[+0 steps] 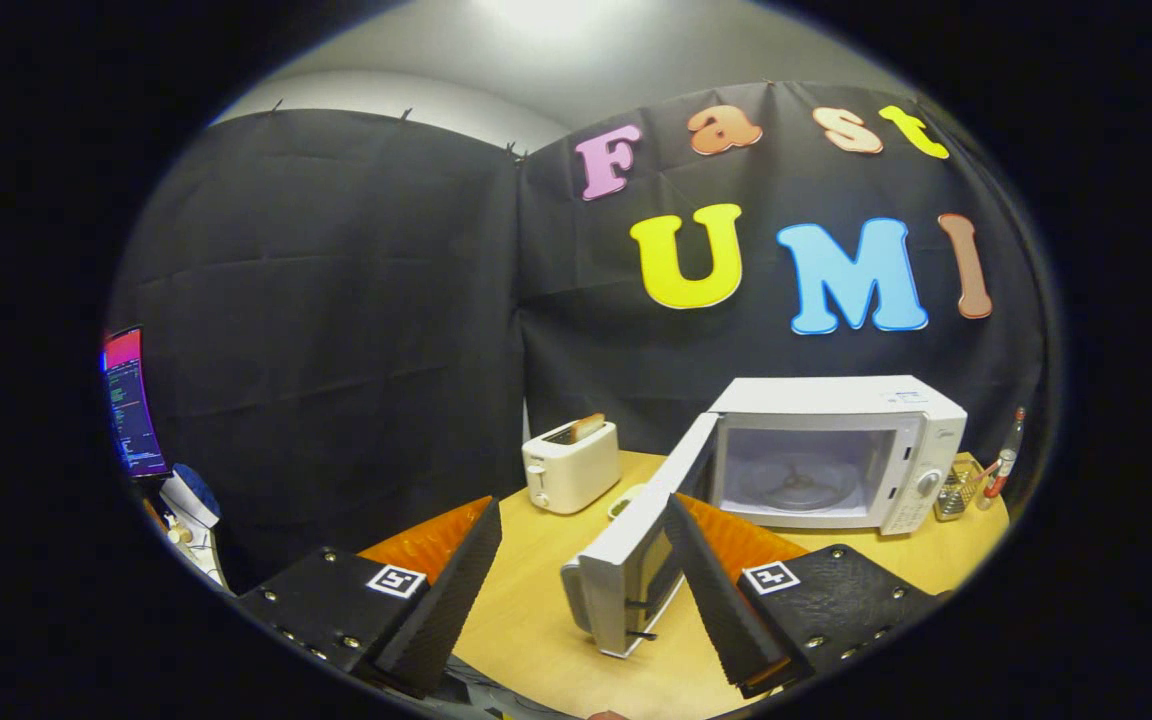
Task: Open the microwave, put the food inside, and close the microwave door.
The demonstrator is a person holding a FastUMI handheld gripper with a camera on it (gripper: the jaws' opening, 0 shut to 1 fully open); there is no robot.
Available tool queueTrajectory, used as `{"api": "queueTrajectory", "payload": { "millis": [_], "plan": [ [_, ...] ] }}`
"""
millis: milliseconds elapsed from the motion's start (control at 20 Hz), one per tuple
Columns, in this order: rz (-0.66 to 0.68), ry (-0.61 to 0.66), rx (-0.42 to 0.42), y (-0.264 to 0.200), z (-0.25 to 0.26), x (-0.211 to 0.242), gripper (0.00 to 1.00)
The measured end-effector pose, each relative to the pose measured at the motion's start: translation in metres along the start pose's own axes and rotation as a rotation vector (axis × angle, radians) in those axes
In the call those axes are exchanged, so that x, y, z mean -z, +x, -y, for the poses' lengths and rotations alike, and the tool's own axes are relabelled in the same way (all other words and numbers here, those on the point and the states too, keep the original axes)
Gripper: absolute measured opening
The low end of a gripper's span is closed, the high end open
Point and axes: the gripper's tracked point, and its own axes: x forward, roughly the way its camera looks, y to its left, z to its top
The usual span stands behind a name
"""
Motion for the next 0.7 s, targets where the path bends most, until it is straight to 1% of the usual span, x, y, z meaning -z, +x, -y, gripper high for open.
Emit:
{"api": "queueTrajectory", "payload": {
  "millis": [150,350,550,700],
  "plan": [
    [-0.014,0.005,0.081,-0.009,0.043,0.003,0.99],
    [-0.052,0.019,0.193,-0.024,0.101,0.020,0.99],
    [-0.113,0.059,0.298,-0.039,0.153,0.046,0.99],
    [-0.180,0.111,0.370,-0.050,0.185,0.077,1.00]
  ]
}}
